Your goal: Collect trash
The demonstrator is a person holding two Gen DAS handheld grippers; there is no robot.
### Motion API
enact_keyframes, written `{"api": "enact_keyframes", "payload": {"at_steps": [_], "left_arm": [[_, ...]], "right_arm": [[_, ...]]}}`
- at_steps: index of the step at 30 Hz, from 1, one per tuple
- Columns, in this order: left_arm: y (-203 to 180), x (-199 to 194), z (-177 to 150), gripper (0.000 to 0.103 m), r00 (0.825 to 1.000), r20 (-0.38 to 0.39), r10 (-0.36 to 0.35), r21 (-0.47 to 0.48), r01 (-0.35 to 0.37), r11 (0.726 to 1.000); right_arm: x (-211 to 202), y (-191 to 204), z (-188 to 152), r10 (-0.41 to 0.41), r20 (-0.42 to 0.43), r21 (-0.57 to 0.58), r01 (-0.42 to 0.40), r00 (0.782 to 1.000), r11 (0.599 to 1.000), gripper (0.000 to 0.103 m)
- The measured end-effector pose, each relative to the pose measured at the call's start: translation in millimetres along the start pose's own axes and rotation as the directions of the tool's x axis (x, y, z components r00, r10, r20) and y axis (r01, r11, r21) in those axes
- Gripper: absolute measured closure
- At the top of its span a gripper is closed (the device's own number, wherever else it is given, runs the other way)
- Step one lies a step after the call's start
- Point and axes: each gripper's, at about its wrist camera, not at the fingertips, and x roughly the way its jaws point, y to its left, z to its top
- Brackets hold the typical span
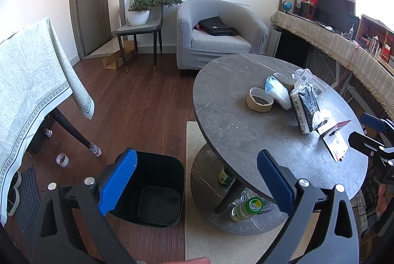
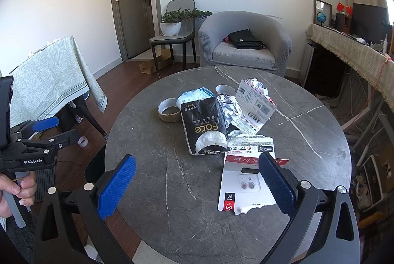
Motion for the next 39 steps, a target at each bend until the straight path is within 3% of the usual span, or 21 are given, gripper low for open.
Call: {"api": "enact_keyframes", "payload": {"at_steps": [39], "left_arm": [[0.0,1.8,1.4,0.003,1.000,-0.004,0.000,-0.001,0.000,1.000]], "right_arm": [[0.9,0.3,0.2,0.001,0.000,0.001,-0.001,1.000,1.000,0.003]]}}
